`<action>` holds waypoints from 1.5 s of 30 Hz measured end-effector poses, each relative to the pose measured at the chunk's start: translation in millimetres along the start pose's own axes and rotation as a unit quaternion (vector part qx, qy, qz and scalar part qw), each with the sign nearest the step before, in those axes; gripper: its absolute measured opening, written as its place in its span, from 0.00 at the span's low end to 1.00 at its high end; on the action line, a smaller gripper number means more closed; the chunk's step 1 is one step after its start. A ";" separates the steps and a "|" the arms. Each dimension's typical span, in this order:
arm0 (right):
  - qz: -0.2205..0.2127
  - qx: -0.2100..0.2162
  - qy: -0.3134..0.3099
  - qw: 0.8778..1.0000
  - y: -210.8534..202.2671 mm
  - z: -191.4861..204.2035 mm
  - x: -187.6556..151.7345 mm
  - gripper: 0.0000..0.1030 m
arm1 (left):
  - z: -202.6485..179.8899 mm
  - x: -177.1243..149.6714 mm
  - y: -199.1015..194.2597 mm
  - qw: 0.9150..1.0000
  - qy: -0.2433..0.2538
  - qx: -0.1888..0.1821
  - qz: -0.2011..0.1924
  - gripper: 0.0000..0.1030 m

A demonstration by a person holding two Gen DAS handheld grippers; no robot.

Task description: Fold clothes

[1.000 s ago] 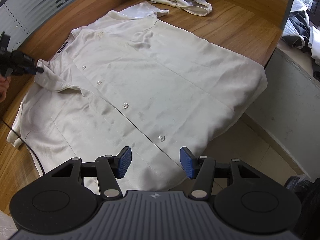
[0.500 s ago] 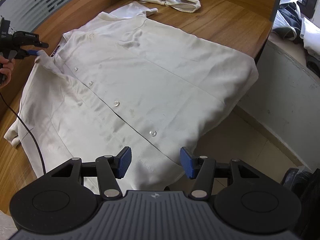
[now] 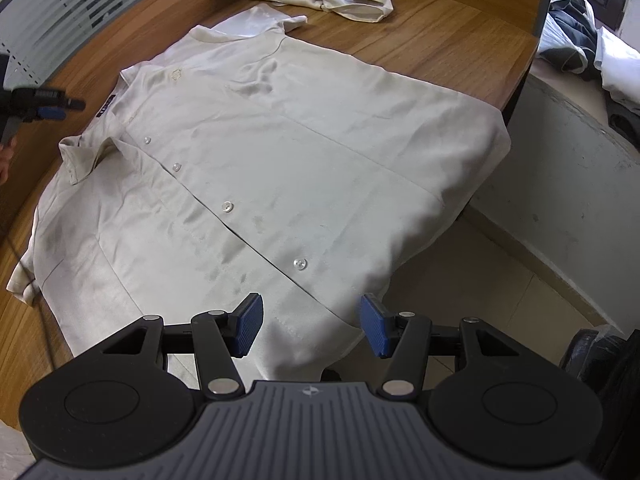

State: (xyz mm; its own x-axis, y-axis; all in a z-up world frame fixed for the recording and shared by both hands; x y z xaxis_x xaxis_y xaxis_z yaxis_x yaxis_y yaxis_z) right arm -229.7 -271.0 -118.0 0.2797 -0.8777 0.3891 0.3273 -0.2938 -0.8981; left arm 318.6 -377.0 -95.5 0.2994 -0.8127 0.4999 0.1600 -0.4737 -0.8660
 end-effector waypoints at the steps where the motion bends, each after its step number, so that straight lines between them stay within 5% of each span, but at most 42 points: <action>1: 0.000 0.001 0.000 1.000 0.1 0.0 -0.1 0.58 | 0.9 -4.4 0.4 1.000 0.009 0.004 0.008 0.66; 6: 0.005 0.006 -0.005 1.000 2.3 2.2 -0.6 0.58 | 12.0 -28.9 3.7 0.998 0.024 0.032 0.044 0.66; 12: 0.006 0.006 -0.016 1.000 2.9 7.0 0.5 0.58 | 37.5 -52.2 8.6 0.996 -0.015 0.065 0.065 0.65; 26: 0.005 0.063 -0.148 0.987 13.1 73.8 50.0 0.58 | 16.4 -118.8 -40.2 0.993 -0.111 0.027 0.036 0.65; 30: 0.016 0.096 -0.225 0.970 27.2 114.1 77.0 0.58 | 4.3 -143.9 -56.2 0.990 -0.124 0.055 0.026 0.65; 37: 0.026 0.159 -0.344 0.925 64.6 185.8 134.2 0.58 | 0.9 -183.7 -76.1 0.972 -0.211 0.099 0.011 0.65; 41: 0.029 0.197 -0.408 0.891 84.8 228.1 160.7 0.58 | -13.0 -196.7 -78.7 0.950 -0.285 0.131 -0.004 0.67; 45: 0.019 0.219 -0.469 0.855 102.1 269.1 178.7 0.59 | -43.0 -204.2 -71.6 0.930 -0.339 0.135 -0.034 0.84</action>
State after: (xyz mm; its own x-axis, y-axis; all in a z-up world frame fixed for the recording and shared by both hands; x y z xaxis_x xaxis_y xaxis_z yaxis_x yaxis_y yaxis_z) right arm 96.6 -355.9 -84.9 0.8315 -0.1325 0.5395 0.5514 0.0780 -0.8306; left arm 205.6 -191.7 -135.0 0.7900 -0.3390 0.5108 0.4037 -0.3394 -0.8496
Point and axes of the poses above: each gripper's, at about its wrist camera, not at the fingertips, and y roughly the way its jaws point, z to its left, x to its top, the point moved 1 cm from there along y, roughly the way its jaws point, and after that the axes turned 3 degrees about -y, right-handed, at the moved point
